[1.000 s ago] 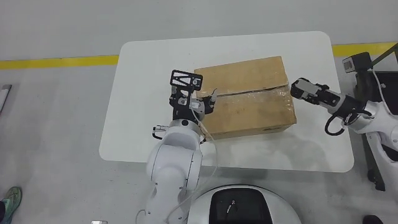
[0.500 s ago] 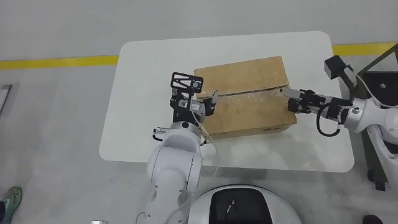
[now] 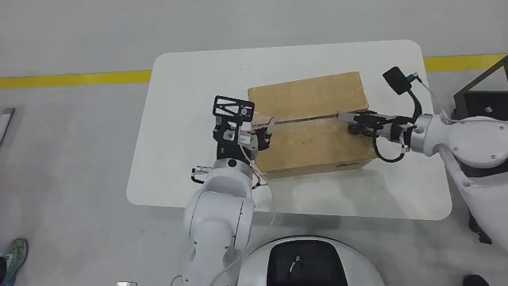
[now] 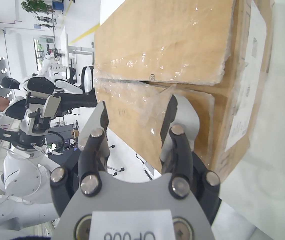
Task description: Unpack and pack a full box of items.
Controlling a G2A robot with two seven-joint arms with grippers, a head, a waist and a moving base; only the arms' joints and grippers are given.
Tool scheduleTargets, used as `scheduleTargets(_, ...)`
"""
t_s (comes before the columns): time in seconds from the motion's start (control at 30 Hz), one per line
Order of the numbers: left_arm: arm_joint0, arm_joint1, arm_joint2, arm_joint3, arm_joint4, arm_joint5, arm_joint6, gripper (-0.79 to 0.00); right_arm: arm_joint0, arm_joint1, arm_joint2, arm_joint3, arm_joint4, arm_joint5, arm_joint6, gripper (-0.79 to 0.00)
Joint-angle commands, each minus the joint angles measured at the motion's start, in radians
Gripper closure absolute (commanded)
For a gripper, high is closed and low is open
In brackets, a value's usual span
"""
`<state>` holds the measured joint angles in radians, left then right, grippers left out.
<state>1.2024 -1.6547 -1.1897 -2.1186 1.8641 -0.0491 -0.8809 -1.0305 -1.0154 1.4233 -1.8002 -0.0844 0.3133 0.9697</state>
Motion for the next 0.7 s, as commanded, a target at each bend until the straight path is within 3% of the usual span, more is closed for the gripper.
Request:
scheduleTargets(0.0, 0.003, 0.001, -0.002, -0.002, 0.0, 0.001, 0.0, -0.785, 0.008, 0.0, -0.009, 0.009, -0.005, 0.004, 0.0, -0.182)
scheduleTargets(0.07, 0.005, 0.001, -0.002, -0.003, 0.0, 0.001, 0.001, -0.785, 0.014, 0.001, -0.018, 0.013, -0.013, 0.002, -0.001, -0.102)
scheduleTargets(0.1, 0.006, 0.002, -0.002, -0.004, 0.0, 0.0, 0.002, -0.785, 0.018, 0.001, -0.022, 0.014, -0.023, 0.003, -0.002, -0.009)
scheduleTargets(0.13, 0.007, 0.002, -0.002, -0.005, 0.0, 0.0, 0.002, -0.785, 0.022, 0.002, -0.027, 0.015, -0.031, 0.003, -0.006, 0.0)
scheduleTargets(0.4, 0.009, 0.004, 0.0, -0.007, -0.004, -0.005, 0.001, -0.785, 0.047, 0.007, -0.035, -0.02, -0.07, -0.056, -0.015, 0.0)
scheduleTargets(0.67, 0.01, 0.006, 0.003, -0.004, -0.008, -0.008, 0.001, -0.785, 0.079, 0.018, -0.044, -0.085, -0.194, -0.179, 0.0, 0.0)
